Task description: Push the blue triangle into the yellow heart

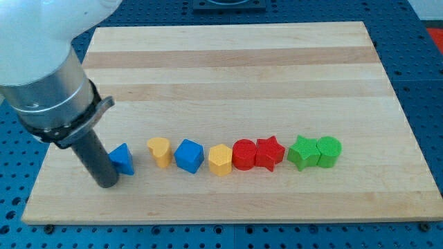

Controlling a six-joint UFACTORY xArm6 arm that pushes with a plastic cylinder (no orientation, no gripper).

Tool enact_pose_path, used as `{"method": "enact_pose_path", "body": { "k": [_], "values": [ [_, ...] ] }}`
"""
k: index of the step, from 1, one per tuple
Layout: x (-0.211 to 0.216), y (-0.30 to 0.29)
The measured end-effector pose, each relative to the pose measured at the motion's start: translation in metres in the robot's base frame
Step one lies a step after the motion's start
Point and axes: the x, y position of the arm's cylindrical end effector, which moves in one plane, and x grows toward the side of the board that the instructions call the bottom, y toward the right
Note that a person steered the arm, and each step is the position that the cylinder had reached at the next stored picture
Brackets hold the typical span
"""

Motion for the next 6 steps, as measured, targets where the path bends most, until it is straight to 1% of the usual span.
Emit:
{"method": "enact_pose_path", "body": {
  "k": [1, 2, 4, 6],
  "values": [
    [0.0, -0.025],
    [0.0, -0.03],
    [-0.014, -0.031],
    [-0.014, -0.002]
  ]
}}
